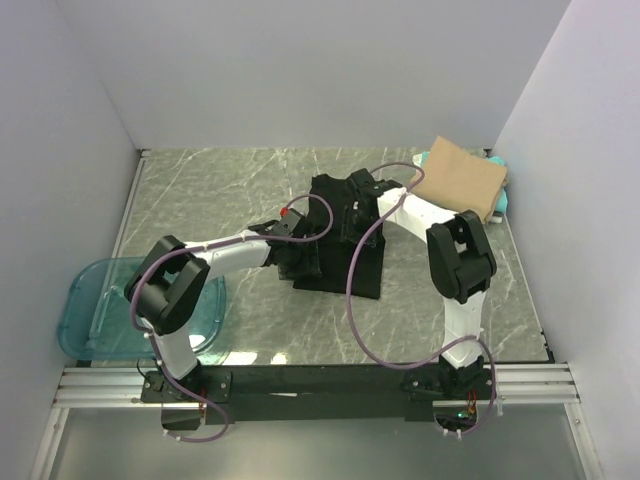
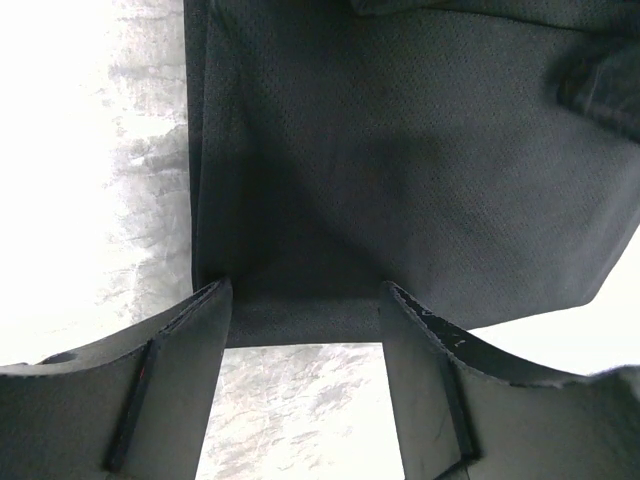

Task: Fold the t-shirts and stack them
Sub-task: Fold the tshirt

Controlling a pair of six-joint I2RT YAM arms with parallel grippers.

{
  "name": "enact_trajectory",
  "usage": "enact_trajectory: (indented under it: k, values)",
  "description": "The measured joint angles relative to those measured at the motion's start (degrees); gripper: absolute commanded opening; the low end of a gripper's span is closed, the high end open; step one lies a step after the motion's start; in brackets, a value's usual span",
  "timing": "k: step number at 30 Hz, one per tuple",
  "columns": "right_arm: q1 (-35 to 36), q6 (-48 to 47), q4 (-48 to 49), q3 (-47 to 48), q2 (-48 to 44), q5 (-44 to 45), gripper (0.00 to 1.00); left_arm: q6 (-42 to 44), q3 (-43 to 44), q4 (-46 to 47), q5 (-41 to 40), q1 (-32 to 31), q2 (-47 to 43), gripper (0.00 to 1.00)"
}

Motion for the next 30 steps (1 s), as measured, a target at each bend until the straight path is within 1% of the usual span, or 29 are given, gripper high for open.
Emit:
enact_trajectory:
  k: [10, 16, 21, 24, 27, 30]
  values:
    - [-0.59, 0.00, -1.55, 7.17, 5.42, 3.15, 0.51, 0.04, 0.00, -0.02, -0.68, -0.20, 0.11, 0.67]
    - [-2.71, 0.02, -4.52, 15.47, 10.14, 4.55, 0.51, 0.07, -0.11, 0.02, -1.01, -0.31, 0.09, 0.67]
    - [-5.44, 0.79, -6.16, 23.02, 11.10, 4.96, 0.51, 0.07, -0.44, 0.37, -1.09, -0.33, -0.04, 0.67]
    - [-7.28, 1.38, -6.32, 25.88, 11.10, 4.96, 0.51, 0.07, -0.87, 0.81, -1.16, -0.33, -0.37, 0.67]
    - [-8.72, 1.68, -6.32, 26.56, 11.04, 4.98, 0.51, 0.09, -1.07, 1.01, -1.20, -0.37, -0.61, 0.68]
    - [-9.22, 1.68, -5.90, 24.26, 10.05, 4.85, 0.51, 0.11, -1.07, 0.98, -1.27, -0.44, -0.68, 0.68]
